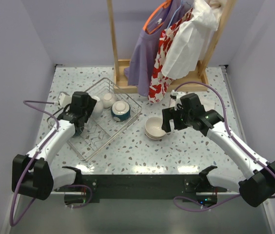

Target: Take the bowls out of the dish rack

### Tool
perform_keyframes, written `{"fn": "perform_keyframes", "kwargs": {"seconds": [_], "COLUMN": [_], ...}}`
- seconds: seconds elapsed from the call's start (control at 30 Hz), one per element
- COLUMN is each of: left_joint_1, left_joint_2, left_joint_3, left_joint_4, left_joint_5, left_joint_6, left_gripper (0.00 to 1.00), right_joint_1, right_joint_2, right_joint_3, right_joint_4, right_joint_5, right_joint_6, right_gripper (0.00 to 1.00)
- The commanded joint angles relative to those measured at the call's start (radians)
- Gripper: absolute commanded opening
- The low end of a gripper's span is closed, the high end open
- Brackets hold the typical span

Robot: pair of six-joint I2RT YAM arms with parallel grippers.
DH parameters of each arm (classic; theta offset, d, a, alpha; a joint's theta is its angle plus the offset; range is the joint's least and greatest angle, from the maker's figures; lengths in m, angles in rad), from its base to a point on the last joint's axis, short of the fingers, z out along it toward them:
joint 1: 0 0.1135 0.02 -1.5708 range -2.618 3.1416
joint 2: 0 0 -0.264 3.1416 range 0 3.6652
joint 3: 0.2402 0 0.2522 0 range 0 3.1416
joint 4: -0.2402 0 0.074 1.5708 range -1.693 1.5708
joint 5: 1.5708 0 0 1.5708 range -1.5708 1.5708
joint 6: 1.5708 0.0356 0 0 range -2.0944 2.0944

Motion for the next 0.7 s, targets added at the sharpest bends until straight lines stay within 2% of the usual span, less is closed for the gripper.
{"fn": "perform_keyframes", "kwargs": {"seconds": [0.0,0.2,0.47,0.67], "left_joint_1": [-0.006,-0.007,-0.014,-0.014], "left_joint_2": [-0.023,-0.026,-0.009,-0.008], "left_joint_3": [0.09,0.152,0.222,0.232], "left_joint_4": [0.017,0.008,0.066,0.086], "left_joint_5": [-0.001,0.015,0.133,0.205], "left_joint_6": [0.119,0.327,0.697,0.881], "left_gripper": [0.16,0.0,0.0,0.0], "right_joint_1": [-0.002,-0.002,-0.002,-0.002], "right_joint_2": [-0.018,-0.012,0.0,0.014], "right_joint_3": [0.03,0.042,0.066,0.089], "right_joint_4": [0.001,0.001,0.001,-0.002], "right_joint_5": [0.002,-0.01,-0.041,-0.054], "right_joint_6": [-0.012,0.0,0.027,0.058], "right_gripper": [0.94,0.94,0.94,0.94]}}
